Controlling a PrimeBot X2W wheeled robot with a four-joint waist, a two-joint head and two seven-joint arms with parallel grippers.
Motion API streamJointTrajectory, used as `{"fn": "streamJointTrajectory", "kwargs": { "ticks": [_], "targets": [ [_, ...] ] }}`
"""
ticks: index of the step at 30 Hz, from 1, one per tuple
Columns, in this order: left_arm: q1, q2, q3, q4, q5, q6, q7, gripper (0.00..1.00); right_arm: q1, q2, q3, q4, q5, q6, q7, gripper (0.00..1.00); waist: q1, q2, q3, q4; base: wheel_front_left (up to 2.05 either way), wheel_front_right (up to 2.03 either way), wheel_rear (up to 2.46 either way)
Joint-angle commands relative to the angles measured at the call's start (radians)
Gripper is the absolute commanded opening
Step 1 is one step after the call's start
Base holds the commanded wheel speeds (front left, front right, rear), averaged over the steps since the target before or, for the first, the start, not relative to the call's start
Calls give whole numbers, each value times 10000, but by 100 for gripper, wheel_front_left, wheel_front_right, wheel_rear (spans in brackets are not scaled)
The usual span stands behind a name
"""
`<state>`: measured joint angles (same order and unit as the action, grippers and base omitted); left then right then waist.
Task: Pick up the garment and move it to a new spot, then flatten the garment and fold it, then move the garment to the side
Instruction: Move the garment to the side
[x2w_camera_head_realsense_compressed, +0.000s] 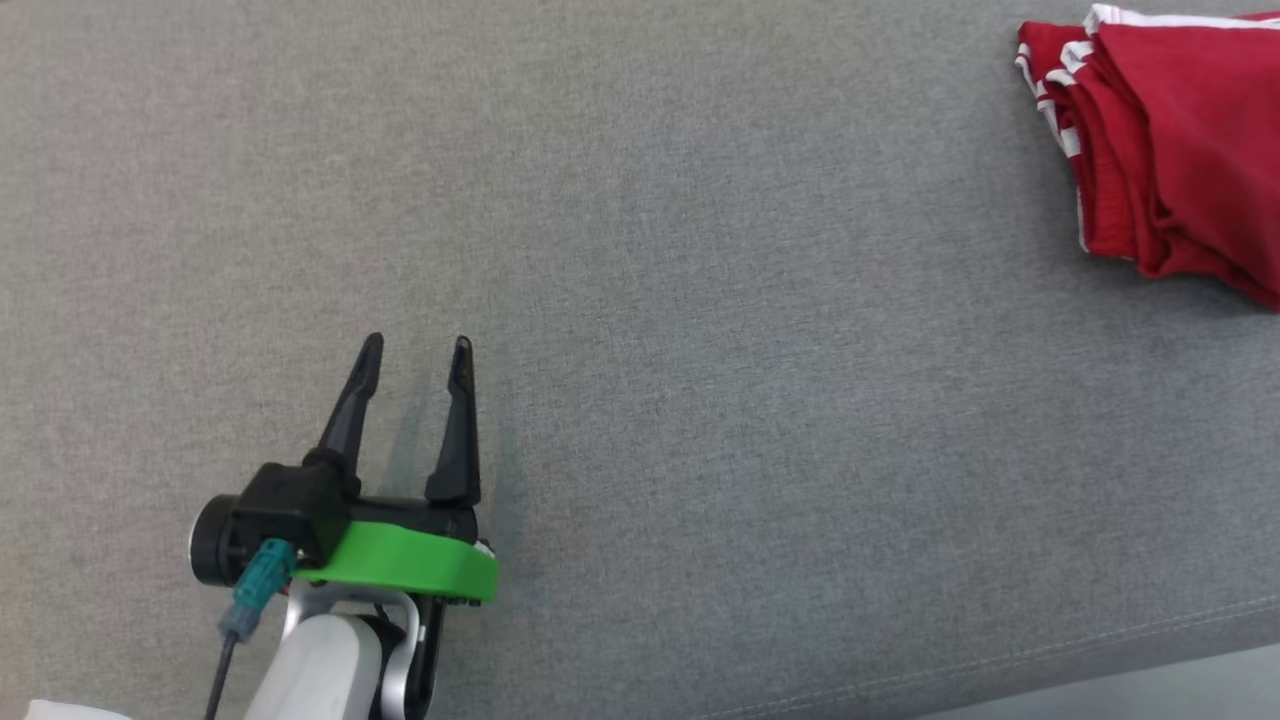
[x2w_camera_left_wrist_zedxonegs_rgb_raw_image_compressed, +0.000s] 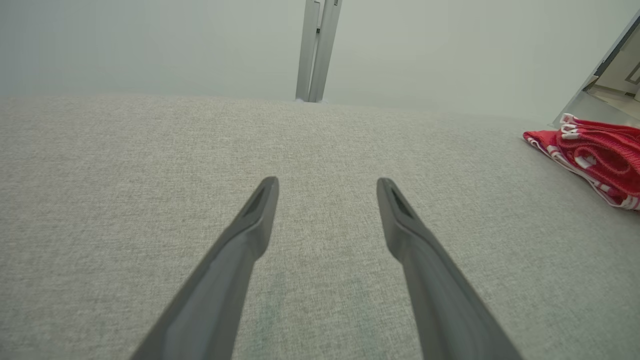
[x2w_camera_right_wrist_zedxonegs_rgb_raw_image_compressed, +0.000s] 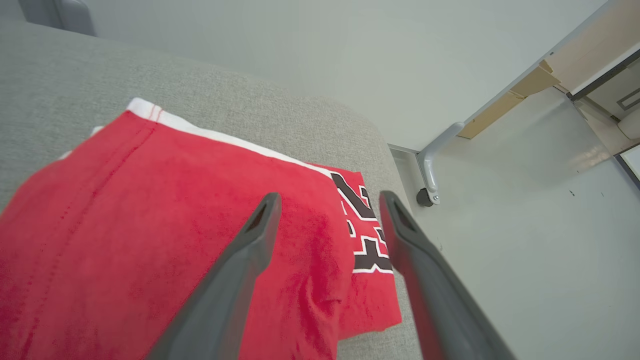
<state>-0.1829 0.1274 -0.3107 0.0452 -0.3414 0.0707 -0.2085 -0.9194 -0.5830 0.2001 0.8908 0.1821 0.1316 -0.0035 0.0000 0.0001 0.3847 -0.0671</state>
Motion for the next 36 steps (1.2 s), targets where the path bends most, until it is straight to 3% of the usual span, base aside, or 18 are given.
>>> {"fn": "streamJointTrajectory", "kwargs": {
  "ticks": [1,10,16,36],
  "targets": [
    [-181,76,107,82,-84,23,-67,100,-126,85,91,-123,63,-21,-172,100,0,-1,-363,-121,0,0,0],
    [-213,58,838,962,-638,182,-326,100,512,1255,848,-1036,696,-19,-1138,100,0,-1,-1725,-78,0,0,0],
    [246,78,1298,1579,-861,232,-484,100,1532,2143,790,-1653,1073,-19,-1640,100,0,-1,-2475,285,0,0,0],
    [2228,-310,1906,1897,-532,164,-563,100,6785,4983,-1279,-4417,17,-19,-2468,100,0,-1,-3916,1094,0,0,0]
  ]
}}
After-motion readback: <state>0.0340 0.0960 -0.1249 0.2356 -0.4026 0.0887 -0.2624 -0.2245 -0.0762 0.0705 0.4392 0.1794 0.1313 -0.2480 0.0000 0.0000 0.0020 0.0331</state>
